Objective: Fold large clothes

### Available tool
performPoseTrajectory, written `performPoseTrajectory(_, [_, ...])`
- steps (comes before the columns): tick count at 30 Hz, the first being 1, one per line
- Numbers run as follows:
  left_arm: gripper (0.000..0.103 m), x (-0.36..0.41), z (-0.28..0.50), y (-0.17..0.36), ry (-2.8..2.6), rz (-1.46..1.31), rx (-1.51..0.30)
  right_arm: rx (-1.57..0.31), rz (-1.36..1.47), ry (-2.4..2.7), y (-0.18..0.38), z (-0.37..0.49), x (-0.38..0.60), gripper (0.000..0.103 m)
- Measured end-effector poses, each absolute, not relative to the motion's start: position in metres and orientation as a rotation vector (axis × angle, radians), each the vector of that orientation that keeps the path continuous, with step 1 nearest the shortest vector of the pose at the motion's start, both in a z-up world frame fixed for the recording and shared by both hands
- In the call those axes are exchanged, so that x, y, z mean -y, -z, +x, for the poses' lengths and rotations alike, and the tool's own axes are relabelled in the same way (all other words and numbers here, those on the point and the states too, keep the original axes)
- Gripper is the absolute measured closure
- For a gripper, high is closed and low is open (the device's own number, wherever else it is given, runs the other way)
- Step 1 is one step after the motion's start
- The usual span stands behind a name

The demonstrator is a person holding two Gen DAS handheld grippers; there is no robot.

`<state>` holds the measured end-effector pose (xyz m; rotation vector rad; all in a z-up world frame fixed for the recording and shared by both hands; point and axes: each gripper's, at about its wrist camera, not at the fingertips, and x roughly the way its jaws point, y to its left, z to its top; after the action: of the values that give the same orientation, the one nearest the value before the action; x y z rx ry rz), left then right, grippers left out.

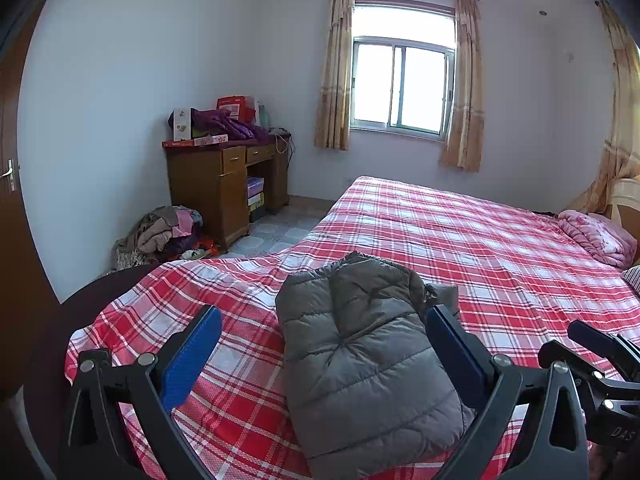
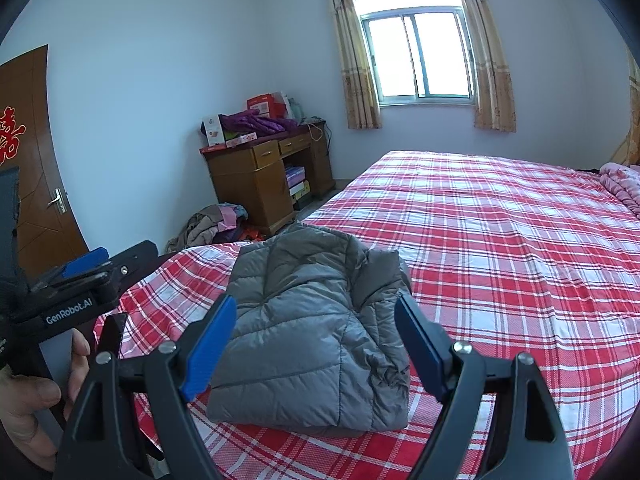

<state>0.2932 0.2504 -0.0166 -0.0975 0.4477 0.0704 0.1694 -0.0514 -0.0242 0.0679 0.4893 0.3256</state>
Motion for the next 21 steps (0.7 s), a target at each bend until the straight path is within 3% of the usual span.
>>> performPoseTrajectory(21, [0.001,-0.2469,0.3001,0.0267,-0.073,-0.088,-0.47,-0.498,0.08,-0.325,0.0291,0.1676,0.0526,0.019])
